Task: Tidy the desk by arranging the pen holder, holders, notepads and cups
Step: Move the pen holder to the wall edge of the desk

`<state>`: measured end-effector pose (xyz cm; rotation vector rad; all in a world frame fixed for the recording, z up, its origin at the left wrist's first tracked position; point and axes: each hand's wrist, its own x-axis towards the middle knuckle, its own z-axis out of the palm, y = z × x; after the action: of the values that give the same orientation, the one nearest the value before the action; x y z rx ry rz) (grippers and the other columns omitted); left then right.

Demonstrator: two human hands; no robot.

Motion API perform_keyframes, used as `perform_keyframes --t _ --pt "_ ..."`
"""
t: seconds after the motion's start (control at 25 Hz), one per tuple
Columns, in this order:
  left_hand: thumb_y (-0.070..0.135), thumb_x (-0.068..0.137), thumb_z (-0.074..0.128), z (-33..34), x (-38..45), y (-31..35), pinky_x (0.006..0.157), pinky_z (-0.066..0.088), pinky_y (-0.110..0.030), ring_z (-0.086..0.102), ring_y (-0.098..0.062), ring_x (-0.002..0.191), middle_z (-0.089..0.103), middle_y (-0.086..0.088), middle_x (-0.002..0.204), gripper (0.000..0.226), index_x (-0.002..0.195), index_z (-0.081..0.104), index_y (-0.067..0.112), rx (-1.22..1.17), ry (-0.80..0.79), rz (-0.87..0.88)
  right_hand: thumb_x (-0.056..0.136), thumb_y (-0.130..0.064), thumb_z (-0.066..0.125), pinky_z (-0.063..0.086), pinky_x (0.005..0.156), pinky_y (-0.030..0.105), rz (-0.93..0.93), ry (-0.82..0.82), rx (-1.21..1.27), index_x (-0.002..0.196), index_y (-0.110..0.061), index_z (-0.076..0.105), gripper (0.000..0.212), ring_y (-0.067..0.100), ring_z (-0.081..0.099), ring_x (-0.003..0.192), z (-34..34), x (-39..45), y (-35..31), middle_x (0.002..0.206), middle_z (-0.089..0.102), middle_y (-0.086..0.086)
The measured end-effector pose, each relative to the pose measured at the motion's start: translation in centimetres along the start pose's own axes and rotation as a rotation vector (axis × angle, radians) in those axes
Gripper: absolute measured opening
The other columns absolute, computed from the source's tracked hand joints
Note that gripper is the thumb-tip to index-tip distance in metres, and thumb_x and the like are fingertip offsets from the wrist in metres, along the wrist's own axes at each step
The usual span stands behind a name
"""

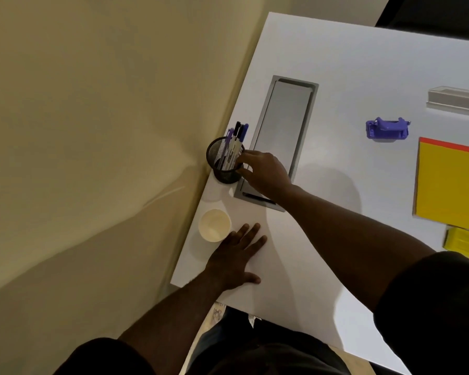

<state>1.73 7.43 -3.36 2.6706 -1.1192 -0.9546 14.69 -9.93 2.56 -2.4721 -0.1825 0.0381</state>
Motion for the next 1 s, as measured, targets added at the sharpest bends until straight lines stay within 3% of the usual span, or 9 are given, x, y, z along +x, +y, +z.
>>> perform_keyframes --t 0.2,0.4,0.48,0.72,0.88,1.0 --pt "0.068 0.080 0.054 -0.3 0.1 0.1 0.111 -0.017 -0.040 -0.028 -0.017 0.141 -0.032 0.012 0.153 0.103 0.136 -0.030 0.047 -0.003 -0.008 0.018 0.092 -0.028 0.058 0.052 0.074 0.031 -0.026 -0.017 -0.052 0.120 -0.016 0.062 0.031 0.025 0.068 0.100 1.1 0.3 -0.3 0.128 0.063 0.010" --pt "0.068 0.080 0.053 0.0 0.7 0.8 0.113 -0.008 -0.041 -0.029 -0.019 0.141 -0.036 0.008 0.153 0.106 0.142 -0.028 0.040 0.027 -0.013 -0.008 0.091 -0.034 0.059 0.056 0.070 0.035 -0.044 0.077 -0.143 0.142 -0.027 0.038 0.055 0.023 0.070 0.086 0.2 -2.2 1.0 0.118 0.069 0.010" --pt "0.067 0.079 0.056 -0.4 1.9 2.0 0.113 -0.007 -0.039 -0.027 -0.022 0.143 -0.036 0.005 0.153 0.109 0.145 -0.024 0.033 0.029 -0.008 -0.036 0.092 -0.034 0.058 0.057 0.073 0.032 0.094 0.119 -0.081 0.141 -0.025 0.036 0.055 0.020 0.068 0.087 -0.7 -4.2 2.8 0.111 0.070 0.009" --pt "0.063 0.060 0.077 -3.8 7.3 4.7 0.114 -0.012 -0.043 -0.031 -0.027 0.139 -0.037 -0.005 0.151 0.140 0.145 -0.026 0.023 0.053 0.018 -0.128 0.090 -0.024 0.061 0.047 0.070 0.018 0.648 0.384 0.232 0.114 -0.016 0.063 0.026 0.015 0.069 0.080 -6.0 -8.6 11.7 0.099 0.073 0.005" --pt "0.064 0.056 0.080 -6.7 10.5 4.2 0.117 -0.004 -0.050 -0.027 -0.035 0.141 -0.037 -0.011 0.152 0.146 0.145 -0.029 0.023 0.051 -0.018 -0.257 0.090 -0.025 0.061 0.057 0.081 0.030 0.905 0.487 0.397 0.117 -0.013 0.061 0.029 0.015 0.070 0.082 -10.7 -8.3 17.7 0.105 0.071 0.008" --pt "0.066 0.052 0.080 -7.8 12.2 3.7 0.115 -0.006 -0.051 -0.029 -0.036 0.140 -0.041 -0.012 0.149 0.150 0.141 -0.034 0.026 0.055 -0.073 -0.295 0.089 -0.022 0.065 0.059 0.082 0.033 1.068 0.622 0.767 0.118 -0.010 0.059 0.032 0.017 0.071 0.083 -12.9 -6.7 21.0 0.105 0.070 0.009"
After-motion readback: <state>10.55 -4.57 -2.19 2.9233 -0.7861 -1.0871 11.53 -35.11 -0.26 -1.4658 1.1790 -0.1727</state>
